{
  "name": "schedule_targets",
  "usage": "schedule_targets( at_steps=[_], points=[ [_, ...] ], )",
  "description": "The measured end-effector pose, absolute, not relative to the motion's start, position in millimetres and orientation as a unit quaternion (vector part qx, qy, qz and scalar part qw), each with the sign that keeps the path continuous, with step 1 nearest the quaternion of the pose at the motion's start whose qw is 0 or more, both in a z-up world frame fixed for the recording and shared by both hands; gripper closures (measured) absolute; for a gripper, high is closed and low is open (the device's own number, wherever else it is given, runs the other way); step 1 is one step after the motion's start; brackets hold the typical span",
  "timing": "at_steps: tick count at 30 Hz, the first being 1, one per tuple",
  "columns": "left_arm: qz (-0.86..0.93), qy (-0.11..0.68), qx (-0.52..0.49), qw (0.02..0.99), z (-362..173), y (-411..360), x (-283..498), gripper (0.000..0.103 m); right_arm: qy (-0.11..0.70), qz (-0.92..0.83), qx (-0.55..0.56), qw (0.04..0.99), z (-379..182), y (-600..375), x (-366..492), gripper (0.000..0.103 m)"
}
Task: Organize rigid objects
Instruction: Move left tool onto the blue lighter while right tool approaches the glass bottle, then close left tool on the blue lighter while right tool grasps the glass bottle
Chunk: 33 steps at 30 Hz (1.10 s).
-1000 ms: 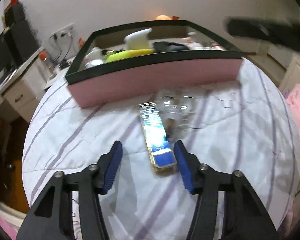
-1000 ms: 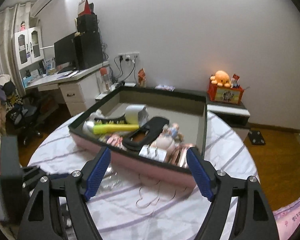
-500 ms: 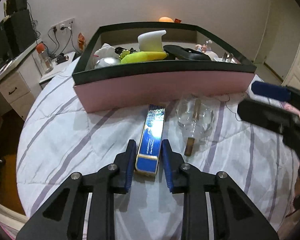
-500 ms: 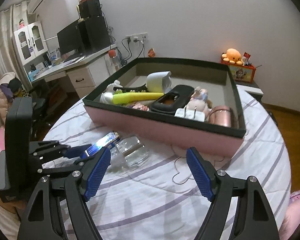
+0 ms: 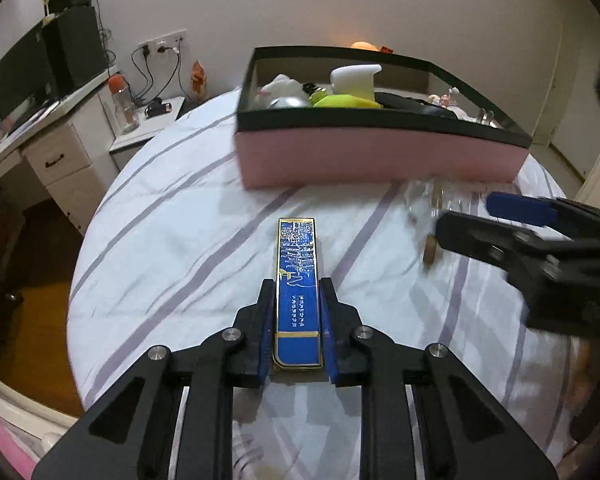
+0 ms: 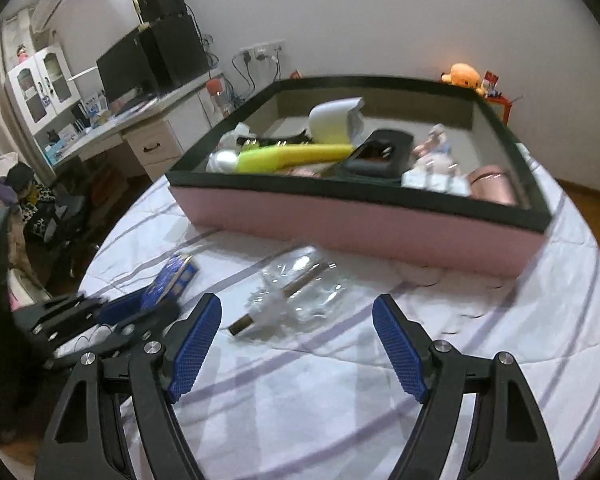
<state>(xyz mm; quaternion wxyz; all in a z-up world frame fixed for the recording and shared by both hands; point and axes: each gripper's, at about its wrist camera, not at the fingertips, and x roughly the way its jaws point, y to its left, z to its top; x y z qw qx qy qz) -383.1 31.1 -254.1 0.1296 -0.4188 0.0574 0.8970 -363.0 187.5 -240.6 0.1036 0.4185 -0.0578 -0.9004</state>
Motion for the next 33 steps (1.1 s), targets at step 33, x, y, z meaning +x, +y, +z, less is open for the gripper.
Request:
schedule_targets(
  at_steps=[33],
  points=[
    [0.919, 0.031, -0.368, 0.141, -213, 23, -358, 0.083, -0.076, -0.918, 0.37, 0.124, -217, 202, -343, 0.051]
  ],
)
